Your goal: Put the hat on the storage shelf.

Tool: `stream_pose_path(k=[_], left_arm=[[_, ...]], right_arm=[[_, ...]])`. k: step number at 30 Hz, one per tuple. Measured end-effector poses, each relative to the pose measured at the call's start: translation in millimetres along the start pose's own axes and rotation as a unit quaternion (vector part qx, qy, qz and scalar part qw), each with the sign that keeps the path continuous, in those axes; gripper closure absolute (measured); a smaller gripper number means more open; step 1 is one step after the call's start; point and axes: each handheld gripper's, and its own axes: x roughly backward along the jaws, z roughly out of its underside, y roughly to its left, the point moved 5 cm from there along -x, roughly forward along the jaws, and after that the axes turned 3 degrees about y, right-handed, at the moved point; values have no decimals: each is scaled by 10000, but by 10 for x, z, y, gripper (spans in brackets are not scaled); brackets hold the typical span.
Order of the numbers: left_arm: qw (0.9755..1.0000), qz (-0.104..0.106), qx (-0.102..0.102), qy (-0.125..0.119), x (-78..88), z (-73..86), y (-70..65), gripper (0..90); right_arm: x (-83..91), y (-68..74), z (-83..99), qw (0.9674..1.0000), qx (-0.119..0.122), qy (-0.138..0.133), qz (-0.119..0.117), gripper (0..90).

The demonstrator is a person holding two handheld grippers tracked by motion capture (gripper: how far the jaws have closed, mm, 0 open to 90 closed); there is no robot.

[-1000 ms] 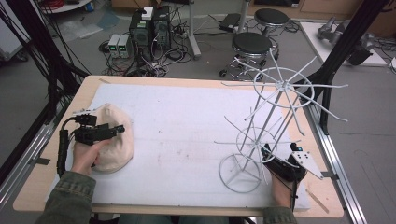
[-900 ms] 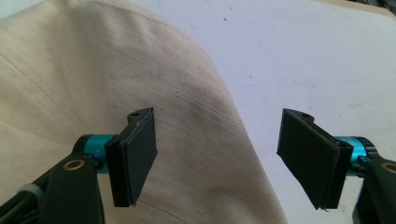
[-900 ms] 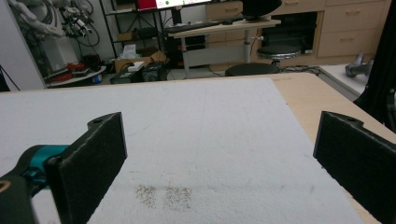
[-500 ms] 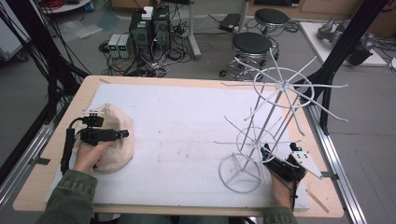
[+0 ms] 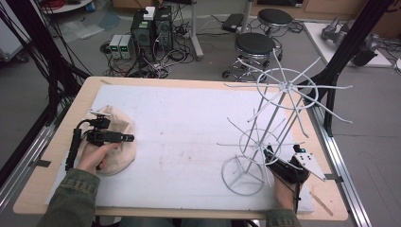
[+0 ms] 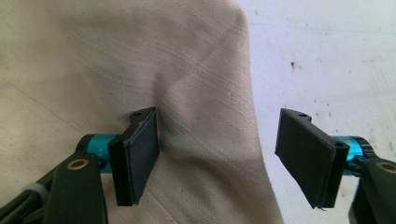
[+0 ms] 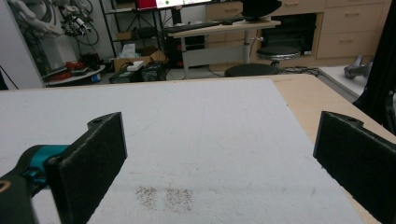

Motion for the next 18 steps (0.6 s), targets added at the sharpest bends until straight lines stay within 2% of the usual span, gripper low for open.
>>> stream_pose_path(k=[3, 6, 8, 12, 14, 16, 18], left_arm=[[10000, -48, 21, 71, -33, 4, 17, 333], [9997, -209, -40, 118, -53, 14, 19, 377], [9992, -346, -128, 149, -62, 32, 16, 464], [9999, -49, -82, 121, -40, 35, 11, 638], [9999, 70, -31, 65, -25, 27, 7, 660], [9997, 236, -39, -5, -6, 22, 2, 738], [9993, 351, -99, -58, 12, 21, -21, 756]], right_arm=[[-4, 6, -1, 10000, 7, 7, -9, 16], [-14, 13, -3, 10000, 20, -1, -25, 16], [-17, 20, -3, 10000, 19, 4, -32, 17], [-27, 29, -6, 10000, 57, -7, -30, 16], [-28, 30, -7, 10000, 52, -12, -35, 16], [-24, 32, -7, 10000, 35, -6, -46, 16], [-25, 28, -8, 10000, 43, -12, -38, 16]])
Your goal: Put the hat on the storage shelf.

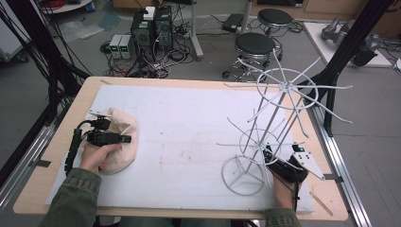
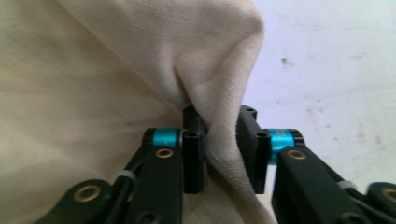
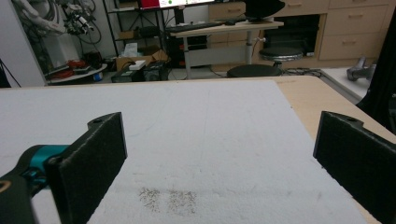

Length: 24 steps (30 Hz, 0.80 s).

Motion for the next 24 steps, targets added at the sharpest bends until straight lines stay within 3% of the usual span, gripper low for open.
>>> stream_pose_path(k=[10, 13, 17, 21, 24], left_arm=[[9989, 59, -470, -64, 72, 41, -106, 807], [9984, 74, -535, -169, 140, 50, -93, 811], [9968, 254, -658, -386, 290, 57, -110, 811], [9917, 549, -868, -767, 471, 57, -180, 811], [9854, 839, -1040, -1053, 598, 50, -225, 809]], right_arm=[[7, -6, -2, 10000, 32, -7, 6, 16], [8, -4, -3, 10000, 22, -9, -4, 16], [7, -2, -5, 10000, 3, -24, -4, 16], [15, 4, -3, 10000, -19, -2, -11, 16], [16, -1, -9, 10000, -2, -33, -3, 17]])
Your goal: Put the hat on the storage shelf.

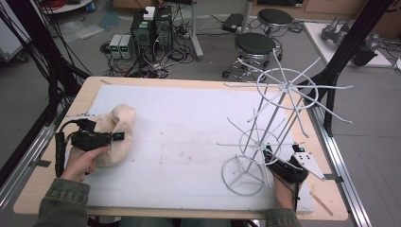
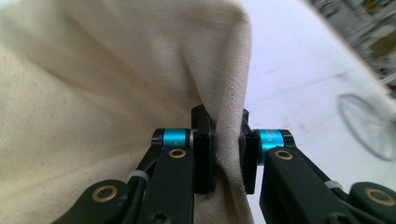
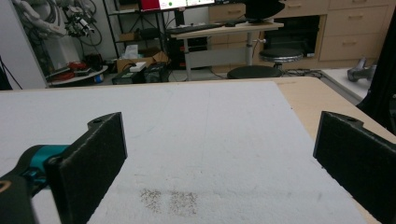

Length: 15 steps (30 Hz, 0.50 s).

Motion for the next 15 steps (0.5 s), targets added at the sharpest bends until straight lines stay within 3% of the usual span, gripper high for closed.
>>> stream_pose_path(k=[4, 8, 14, 15], left_arm=[[9985, 333, -209, -381, 123, -59, -64, 809], [9943, 497, -600, -728, 248, -163, -208, 809], [9817, 782, -1349, -1096, 441, -370, -546, 808], [9783, 815, -1464, -1221, 486, -419, -616, 808]], right_arm=[[0, 2, -3, 10000, -32, -8, 2, 16], [-3, 4, -5, 10000, -15, -17, -16, 16], [8, -4, -19, 10000, -75, -65, -9, 17], [8, -4, -19, 10000, -75, -65, -9, 17]])
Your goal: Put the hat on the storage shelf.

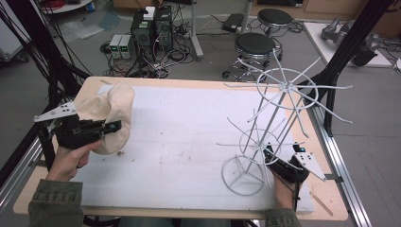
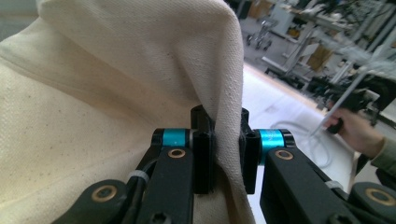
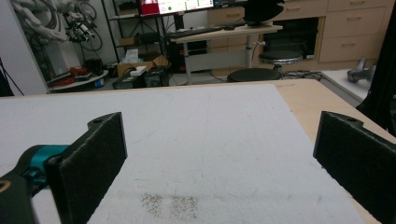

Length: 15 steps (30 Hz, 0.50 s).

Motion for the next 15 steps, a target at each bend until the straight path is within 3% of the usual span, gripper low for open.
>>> stream_pose_path(k=[3, 5, 9, 15], left_arm=[[9992, 81, -287, -276, 42, -169, -122, 808], [9973, 192, -529, -481, 75, -269, -210, 807], [9909, 398, -953, -861, 130, -434, -366, 806], [9831, 524, -1291, -1191, 165, -629, -567, 806]], right_arm=[[-3, 1, 2, 10000, 26, 13, -19, 16], [-1, 3, 0, 10000, 34, 9, -21, 16], [1, 5, -2, 10000, 25, 6, -20, 16], [-1, 11, -2, 10000, 18, 0, -28, 16]])
